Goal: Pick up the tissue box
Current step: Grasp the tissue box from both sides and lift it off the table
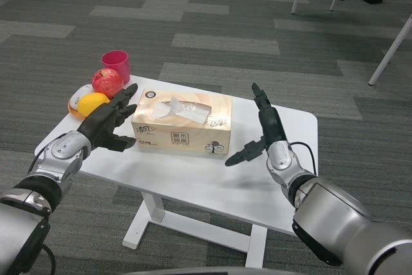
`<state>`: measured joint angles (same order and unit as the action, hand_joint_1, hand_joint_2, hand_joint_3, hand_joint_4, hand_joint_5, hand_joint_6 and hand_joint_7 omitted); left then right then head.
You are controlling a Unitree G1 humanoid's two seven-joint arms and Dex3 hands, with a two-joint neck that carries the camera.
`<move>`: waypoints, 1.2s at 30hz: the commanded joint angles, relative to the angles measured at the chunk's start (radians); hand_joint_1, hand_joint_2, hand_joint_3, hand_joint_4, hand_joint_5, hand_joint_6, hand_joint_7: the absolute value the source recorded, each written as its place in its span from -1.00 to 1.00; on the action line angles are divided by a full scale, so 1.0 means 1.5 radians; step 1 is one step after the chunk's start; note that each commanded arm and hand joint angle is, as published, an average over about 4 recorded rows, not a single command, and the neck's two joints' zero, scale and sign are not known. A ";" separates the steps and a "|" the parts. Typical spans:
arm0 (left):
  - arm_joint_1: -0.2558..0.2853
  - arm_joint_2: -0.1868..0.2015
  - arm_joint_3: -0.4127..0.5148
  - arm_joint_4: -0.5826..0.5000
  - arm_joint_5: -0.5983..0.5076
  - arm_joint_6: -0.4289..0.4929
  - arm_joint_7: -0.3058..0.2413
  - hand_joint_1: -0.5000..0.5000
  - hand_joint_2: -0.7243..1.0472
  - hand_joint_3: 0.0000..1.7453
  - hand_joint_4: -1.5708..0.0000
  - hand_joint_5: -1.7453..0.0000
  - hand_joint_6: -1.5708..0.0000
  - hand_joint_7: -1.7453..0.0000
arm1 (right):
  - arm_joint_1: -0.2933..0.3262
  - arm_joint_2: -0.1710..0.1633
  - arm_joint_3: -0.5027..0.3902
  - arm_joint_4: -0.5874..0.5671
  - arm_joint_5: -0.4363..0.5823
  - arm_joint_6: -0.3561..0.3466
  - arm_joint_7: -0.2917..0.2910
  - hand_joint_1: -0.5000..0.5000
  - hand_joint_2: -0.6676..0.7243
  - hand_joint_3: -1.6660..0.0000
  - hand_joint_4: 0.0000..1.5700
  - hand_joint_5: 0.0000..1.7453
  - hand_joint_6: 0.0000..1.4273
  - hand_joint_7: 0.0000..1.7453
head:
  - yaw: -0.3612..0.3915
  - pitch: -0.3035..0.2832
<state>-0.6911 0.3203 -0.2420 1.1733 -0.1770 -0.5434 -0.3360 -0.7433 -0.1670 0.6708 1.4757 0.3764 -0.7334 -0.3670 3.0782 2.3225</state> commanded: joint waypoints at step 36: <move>-0.011 -0.028 -0.195 -0.019 -0.035 0.010 -0.002 1.00 1.00 -0.50 1.00 0.65 1.00 1.00 | -0.007 0.011 0.089 0.039 -0.001 0.032 -0.045 -0.58 0.18 0.86 -0.89 -1.00 -1.00 -1.00 | -0.017 0.001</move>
<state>-0.7062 0.2854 -0.5204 1.1558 -0.2208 -0.5370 -0.3240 -0.7495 -0.1449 0.8088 1.5308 0.3757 -0.6952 -0.4257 3.0530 2.3235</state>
